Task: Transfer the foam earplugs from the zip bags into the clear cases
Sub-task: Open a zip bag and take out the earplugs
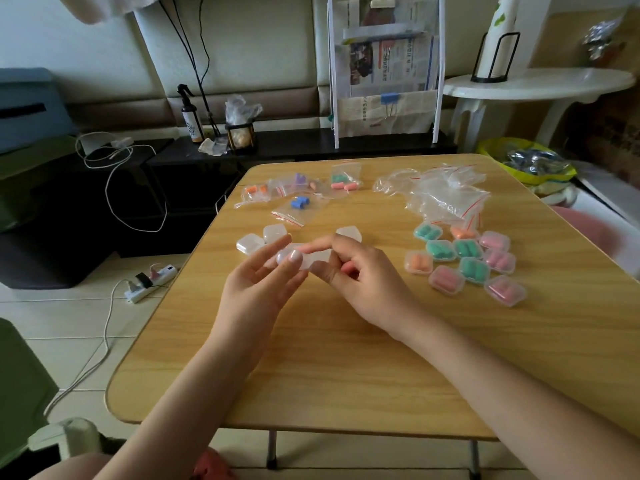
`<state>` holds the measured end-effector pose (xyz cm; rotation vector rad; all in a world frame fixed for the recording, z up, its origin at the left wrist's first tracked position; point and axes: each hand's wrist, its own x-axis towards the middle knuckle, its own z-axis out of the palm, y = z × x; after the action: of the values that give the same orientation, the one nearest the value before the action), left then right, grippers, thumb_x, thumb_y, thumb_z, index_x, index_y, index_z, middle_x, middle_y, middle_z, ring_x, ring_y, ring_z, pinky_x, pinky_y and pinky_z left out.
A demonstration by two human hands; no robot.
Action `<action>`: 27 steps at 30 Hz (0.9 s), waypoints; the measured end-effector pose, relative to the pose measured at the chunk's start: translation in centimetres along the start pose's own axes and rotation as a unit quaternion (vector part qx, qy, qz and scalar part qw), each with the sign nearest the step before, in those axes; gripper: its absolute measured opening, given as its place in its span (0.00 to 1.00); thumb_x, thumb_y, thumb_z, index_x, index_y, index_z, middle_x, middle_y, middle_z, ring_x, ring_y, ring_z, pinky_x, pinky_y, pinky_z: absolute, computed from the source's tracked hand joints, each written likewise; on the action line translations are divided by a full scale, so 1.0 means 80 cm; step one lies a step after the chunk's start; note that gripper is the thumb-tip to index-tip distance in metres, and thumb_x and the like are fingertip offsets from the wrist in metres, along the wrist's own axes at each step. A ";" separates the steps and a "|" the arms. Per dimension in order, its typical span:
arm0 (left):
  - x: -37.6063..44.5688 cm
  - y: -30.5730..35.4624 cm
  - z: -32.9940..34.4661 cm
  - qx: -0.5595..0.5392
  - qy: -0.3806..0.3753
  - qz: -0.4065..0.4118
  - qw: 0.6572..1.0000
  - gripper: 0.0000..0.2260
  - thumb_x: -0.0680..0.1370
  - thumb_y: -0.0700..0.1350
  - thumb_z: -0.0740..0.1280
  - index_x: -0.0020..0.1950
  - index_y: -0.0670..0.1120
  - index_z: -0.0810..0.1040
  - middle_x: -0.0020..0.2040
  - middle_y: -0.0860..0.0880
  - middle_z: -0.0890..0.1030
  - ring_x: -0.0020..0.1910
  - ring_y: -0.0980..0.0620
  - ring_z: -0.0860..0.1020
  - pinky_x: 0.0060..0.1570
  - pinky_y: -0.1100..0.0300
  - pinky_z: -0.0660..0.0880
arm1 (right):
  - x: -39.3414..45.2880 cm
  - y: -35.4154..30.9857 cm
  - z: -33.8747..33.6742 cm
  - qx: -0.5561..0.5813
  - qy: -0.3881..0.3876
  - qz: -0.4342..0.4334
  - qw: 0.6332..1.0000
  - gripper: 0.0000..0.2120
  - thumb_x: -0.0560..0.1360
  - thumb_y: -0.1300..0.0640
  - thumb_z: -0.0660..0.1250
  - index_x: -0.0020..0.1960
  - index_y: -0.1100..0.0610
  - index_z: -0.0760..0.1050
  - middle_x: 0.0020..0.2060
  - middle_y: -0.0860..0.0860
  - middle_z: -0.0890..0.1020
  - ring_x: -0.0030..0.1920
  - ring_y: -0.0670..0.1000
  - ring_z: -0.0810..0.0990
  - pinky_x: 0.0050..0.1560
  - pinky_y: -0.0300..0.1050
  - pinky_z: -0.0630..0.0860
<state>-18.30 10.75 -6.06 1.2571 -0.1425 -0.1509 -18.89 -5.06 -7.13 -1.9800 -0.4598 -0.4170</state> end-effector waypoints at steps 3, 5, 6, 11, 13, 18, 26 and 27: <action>-0.002 -0.002 0.001 -0.004 0.011 0.015 1.000 0.24 0.67 0.45 0.71 0.60 0.39 0.72 0.51 0.38 0.81 0.50 0.45 0.83 0.51 0.55 0.80 | 0.001 -0.001 0.000 0.034 0.025 0.002 0.999 0.07 0.75 0.51 0.68 0.52 0.51 0.79 0.30 0.58 0.72 0.32 0.60 0.70 0.34 0.51 0.69; -0.002 -0.002 0.000 -0.002 0.012 0.019 1.000 0.19 0.68 0.45 0.71 0.54 0.38 0.74 0.50 0.37 0.82 0.49 0.44 0.83 0.48 0.56 0.80 | 0.000 -0.002 0.001 0.028 0.030 -0.004 0.999 0.09 0.74 0.49 0.67 0.51 0.51 0.79 0.29 0.57 0.73 0.31 0.59 0.71 0.33 0.49 0.69; -0.001 -0.002 -0.001 0.003 0.012 0.017 1.000 0.16 0.68 0.45 0.71 0.51 0.38 0.75 0.49 0.38 0.82 0.48 0.44 0.83 0.47 0.57 0.80 | 0.000 -0.002 0.001 0.015 0.031 -0.011 0.999 0.09 0.74 0.48 0.66 0.52 0.50 0.79 0.29 0.57 0.73 0.30 0.57 0.71 0.32 0.48 0.69; 0.001 -0.003 0.000 0.018 0.010 0.012 1.000 0.13 0.68 0.43 0.72 0.49 0.37 0.78 0.49 0.38 0.82 0.47 0.45 0.82 0.43 0.61 0.79 | 0.001 0.006 0.001 -0.064 0.082 -0.049 0.993 0.07 0.78 0.58 0.64 0.53 0.58 0.80 0.27 0.41 0.72 0.27 0.42 0.71 0.29 0.29 0.63; -0.002 -0.003 0.003 0.036 -0.010 0.004 0.999 0.13 0.69 0.43 0.71 0.52 0.39 0.80 0.48 0.40 0.83 0.48 0.46 0.83 0.43 0.62 0.79 | 0.004 0.010 -0.003 -0.077 0.134 -0.045 0.987 0.07 0.79 0.62 0.63 0.52 0.60 0.80 0.29 0.37 0.72 0.28 0.38 0.73 0.29 0.26 0.63; -0.009 0.002 0.012 0.030 -0.132 -0.084 0.987 0.17 0.71 0.42 0.66 0.59 0.37 0.77 0.53 0.38 0.82 0.51 0.43 0.82 0.43 0.61 0.80 | 0.004 0.019 -0.007 -0.051 0.141 0.037 0.988 0.08 0.79 0.60 0.63 0.48 0.57 0.81 0.32 0.46 0.80 0.28 0.41 0.71 0.29 0.31 0.63; -0.005 0.000 0.009 0.008 -0.124 -0.069 0.990 0.12 0.77 0.37 0.64 0.60 0.43 0.73 0.52 0.37 0.82 0.53 0.40 0.82 0.46 0.58 0.80 | 0.004 0.014 -0.005 0.063 0.084 0.160 0.981 0.14 0.81 0.63 0.52 0.57 0.55 0.75 0.31 0.39 0.75 0.30 0.39 0.69 0.33 0.35 0.67; -0.004 -0.001 0.008 0.006 -0.119 -0.069 0.990 0.11 0.77 0.37 0.64 0.59 0.43 0.74 0.53 0.37 0.82 0.53 0.41 0.82 0.47 0.58 0.80 | 0.004 0.014 -0.006 0.073 0.090 0.165 0.980 0.14 0.81 0.64 0.51 0.58 0.55 0.72 0.33 0.39 0.75 0.31 0.40 0.69 0.35 0.36 0.68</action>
<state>-18.76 10.18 -5.92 1.2581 -0.2631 -0.4201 -18.11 -5.88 -7.67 -1.8148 -0.0432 -0.3373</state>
